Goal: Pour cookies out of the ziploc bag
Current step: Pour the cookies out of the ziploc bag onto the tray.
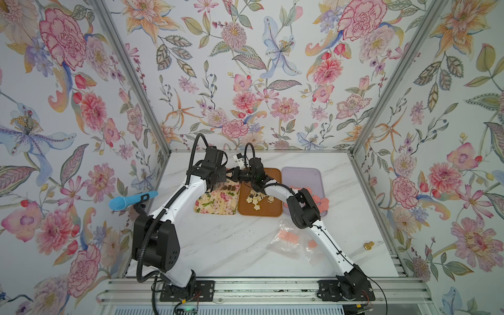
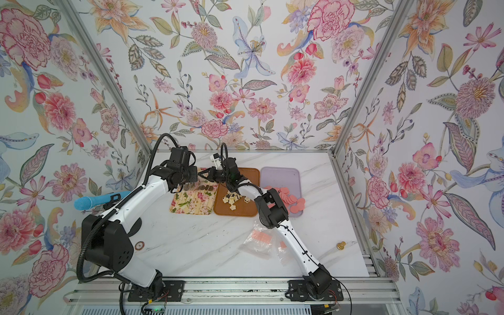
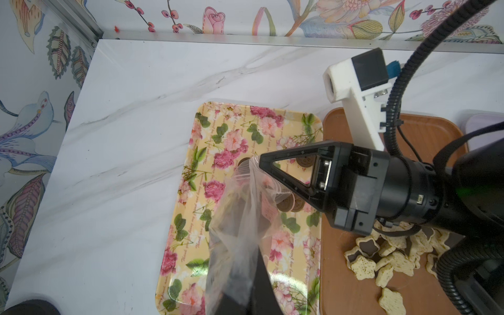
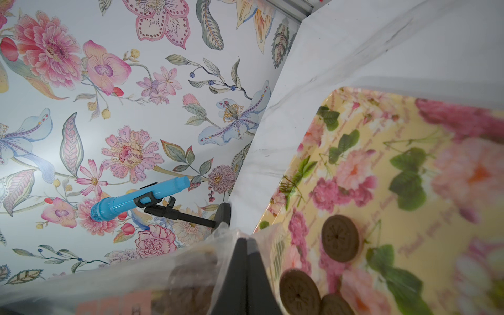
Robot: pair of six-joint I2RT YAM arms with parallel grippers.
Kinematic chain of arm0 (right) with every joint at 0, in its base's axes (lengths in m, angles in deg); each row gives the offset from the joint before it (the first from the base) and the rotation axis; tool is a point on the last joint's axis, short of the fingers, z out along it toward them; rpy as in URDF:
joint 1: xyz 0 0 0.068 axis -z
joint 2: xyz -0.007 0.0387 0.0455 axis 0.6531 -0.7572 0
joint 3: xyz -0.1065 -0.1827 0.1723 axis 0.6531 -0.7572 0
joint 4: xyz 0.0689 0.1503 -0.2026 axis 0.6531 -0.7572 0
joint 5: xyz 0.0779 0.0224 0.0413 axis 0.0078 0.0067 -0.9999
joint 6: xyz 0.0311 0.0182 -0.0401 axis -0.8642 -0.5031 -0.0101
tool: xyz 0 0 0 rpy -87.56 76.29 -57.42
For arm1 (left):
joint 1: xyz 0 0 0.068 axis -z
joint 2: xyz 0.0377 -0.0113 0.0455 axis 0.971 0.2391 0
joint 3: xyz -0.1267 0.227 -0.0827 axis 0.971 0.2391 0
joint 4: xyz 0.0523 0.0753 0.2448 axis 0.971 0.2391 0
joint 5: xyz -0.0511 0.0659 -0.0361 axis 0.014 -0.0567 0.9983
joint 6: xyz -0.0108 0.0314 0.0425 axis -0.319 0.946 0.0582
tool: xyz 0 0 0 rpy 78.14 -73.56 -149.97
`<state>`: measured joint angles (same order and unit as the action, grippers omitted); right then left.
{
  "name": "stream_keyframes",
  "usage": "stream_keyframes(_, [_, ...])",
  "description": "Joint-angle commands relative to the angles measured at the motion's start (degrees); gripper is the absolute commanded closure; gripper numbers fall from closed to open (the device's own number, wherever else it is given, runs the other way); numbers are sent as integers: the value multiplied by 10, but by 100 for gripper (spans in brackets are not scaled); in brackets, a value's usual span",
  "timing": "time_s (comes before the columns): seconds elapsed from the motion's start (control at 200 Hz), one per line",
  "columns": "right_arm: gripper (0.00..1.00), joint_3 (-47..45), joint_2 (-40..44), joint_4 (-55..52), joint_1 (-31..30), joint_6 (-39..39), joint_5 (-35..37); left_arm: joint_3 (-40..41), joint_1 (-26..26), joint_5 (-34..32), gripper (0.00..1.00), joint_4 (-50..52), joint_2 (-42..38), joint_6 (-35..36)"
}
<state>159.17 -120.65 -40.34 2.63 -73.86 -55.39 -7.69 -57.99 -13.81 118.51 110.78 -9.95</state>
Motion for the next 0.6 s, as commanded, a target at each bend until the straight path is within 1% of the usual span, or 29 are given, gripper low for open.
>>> stream_keyframes(0.0, [98, -2, 32, -12, 4, 3, 0, -44, 2, 4, 100, 27, 18, 17])
stream_keyframes(0.095, [98, -9, 36, -18, 4, 6, 1, -15, 2, 19, 100, -8, -2, 13])
stream_keyframes(0.185, [99, -17, 38, -21, 6, 7, 5, -45, -7, 19, 100, 42, 34, 19])
stream_keyframes(0.27, [99, -15, 39, -29, 6, 12, 3, -37, -7, 29, 100, 18, 21, 10])
stream_keyframes(0.33, [99, -16, 39, -44, 6, 21, 10, -68, -14, 36, 100, 53, 42, 13])
stream_keyframes(0.375, [99, -15, 37, -43, 6, 23, 11, -92, -16, 26, 100, 80, 65, 17])
stream_keyframes(0.481, [98, -10, 29, -38, 6, 20, 13, -116, -18, 20, 100, 77, 78, 17])
stream_keyframes(0.591, [98, 13, 14, -47, 6, 17, 11, -163, -24, -4, 100, 116, 118, 23])
